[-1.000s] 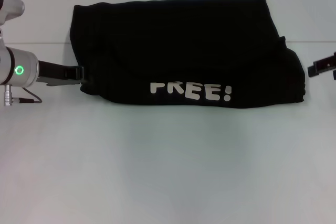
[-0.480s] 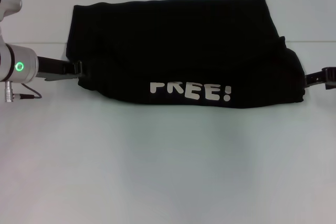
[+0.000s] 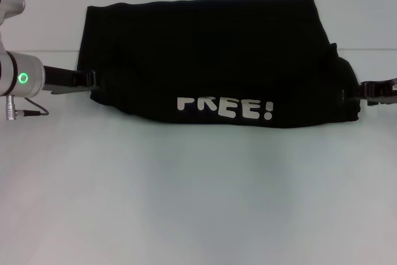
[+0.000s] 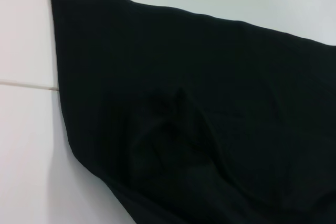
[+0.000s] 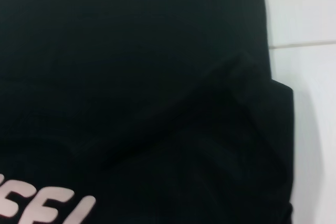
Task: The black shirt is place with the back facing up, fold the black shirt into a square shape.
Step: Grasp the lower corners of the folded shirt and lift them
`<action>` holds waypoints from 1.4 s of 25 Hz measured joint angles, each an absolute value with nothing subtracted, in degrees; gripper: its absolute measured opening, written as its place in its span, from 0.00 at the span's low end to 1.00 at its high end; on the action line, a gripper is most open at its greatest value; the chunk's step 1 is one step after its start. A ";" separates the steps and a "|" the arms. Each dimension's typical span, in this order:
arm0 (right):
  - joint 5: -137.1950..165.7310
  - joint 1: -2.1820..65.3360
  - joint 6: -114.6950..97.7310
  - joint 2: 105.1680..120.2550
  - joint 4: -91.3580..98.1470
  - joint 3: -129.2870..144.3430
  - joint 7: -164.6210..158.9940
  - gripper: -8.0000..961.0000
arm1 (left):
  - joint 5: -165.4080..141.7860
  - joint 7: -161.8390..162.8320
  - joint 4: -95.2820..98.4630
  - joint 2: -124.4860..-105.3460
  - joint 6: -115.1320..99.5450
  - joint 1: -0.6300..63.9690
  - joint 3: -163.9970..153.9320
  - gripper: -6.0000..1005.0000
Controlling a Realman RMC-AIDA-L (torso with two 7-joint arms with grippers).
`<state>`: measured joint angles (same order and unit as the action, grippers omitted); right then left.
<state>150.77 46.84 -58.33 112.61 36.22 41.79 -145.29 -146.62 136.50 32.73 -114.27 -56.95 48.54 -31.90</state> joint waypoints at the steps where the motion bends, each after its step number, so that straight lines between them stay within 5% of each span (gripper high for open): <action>1: 150.74 46.96 -57.94 112.88 36.10 41.78 -145.28 0.82 | -146.60 136.49 32.72 -114.27 -56.88 48.53 -31.90 0.02; 27: 150.78 48.67 -54.66 114.78 32.43 42.60 -145.65 0.82 | -146.49 136.50 32.89 -114.79 -55.36 48.53 -31.73 0.02; 35: 150.52 48.46 -53.99 114.76 32.43 42.72 -145.73 0.55 | -146.49 136.49 32.96 -114.79 -55.37 48.53 -31.73 0.02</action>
<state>150.52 48.46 -53.99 114.76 32.43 42.72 -145.73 -146.49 136.49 32.96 -114.79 -55.37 48.53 -31.73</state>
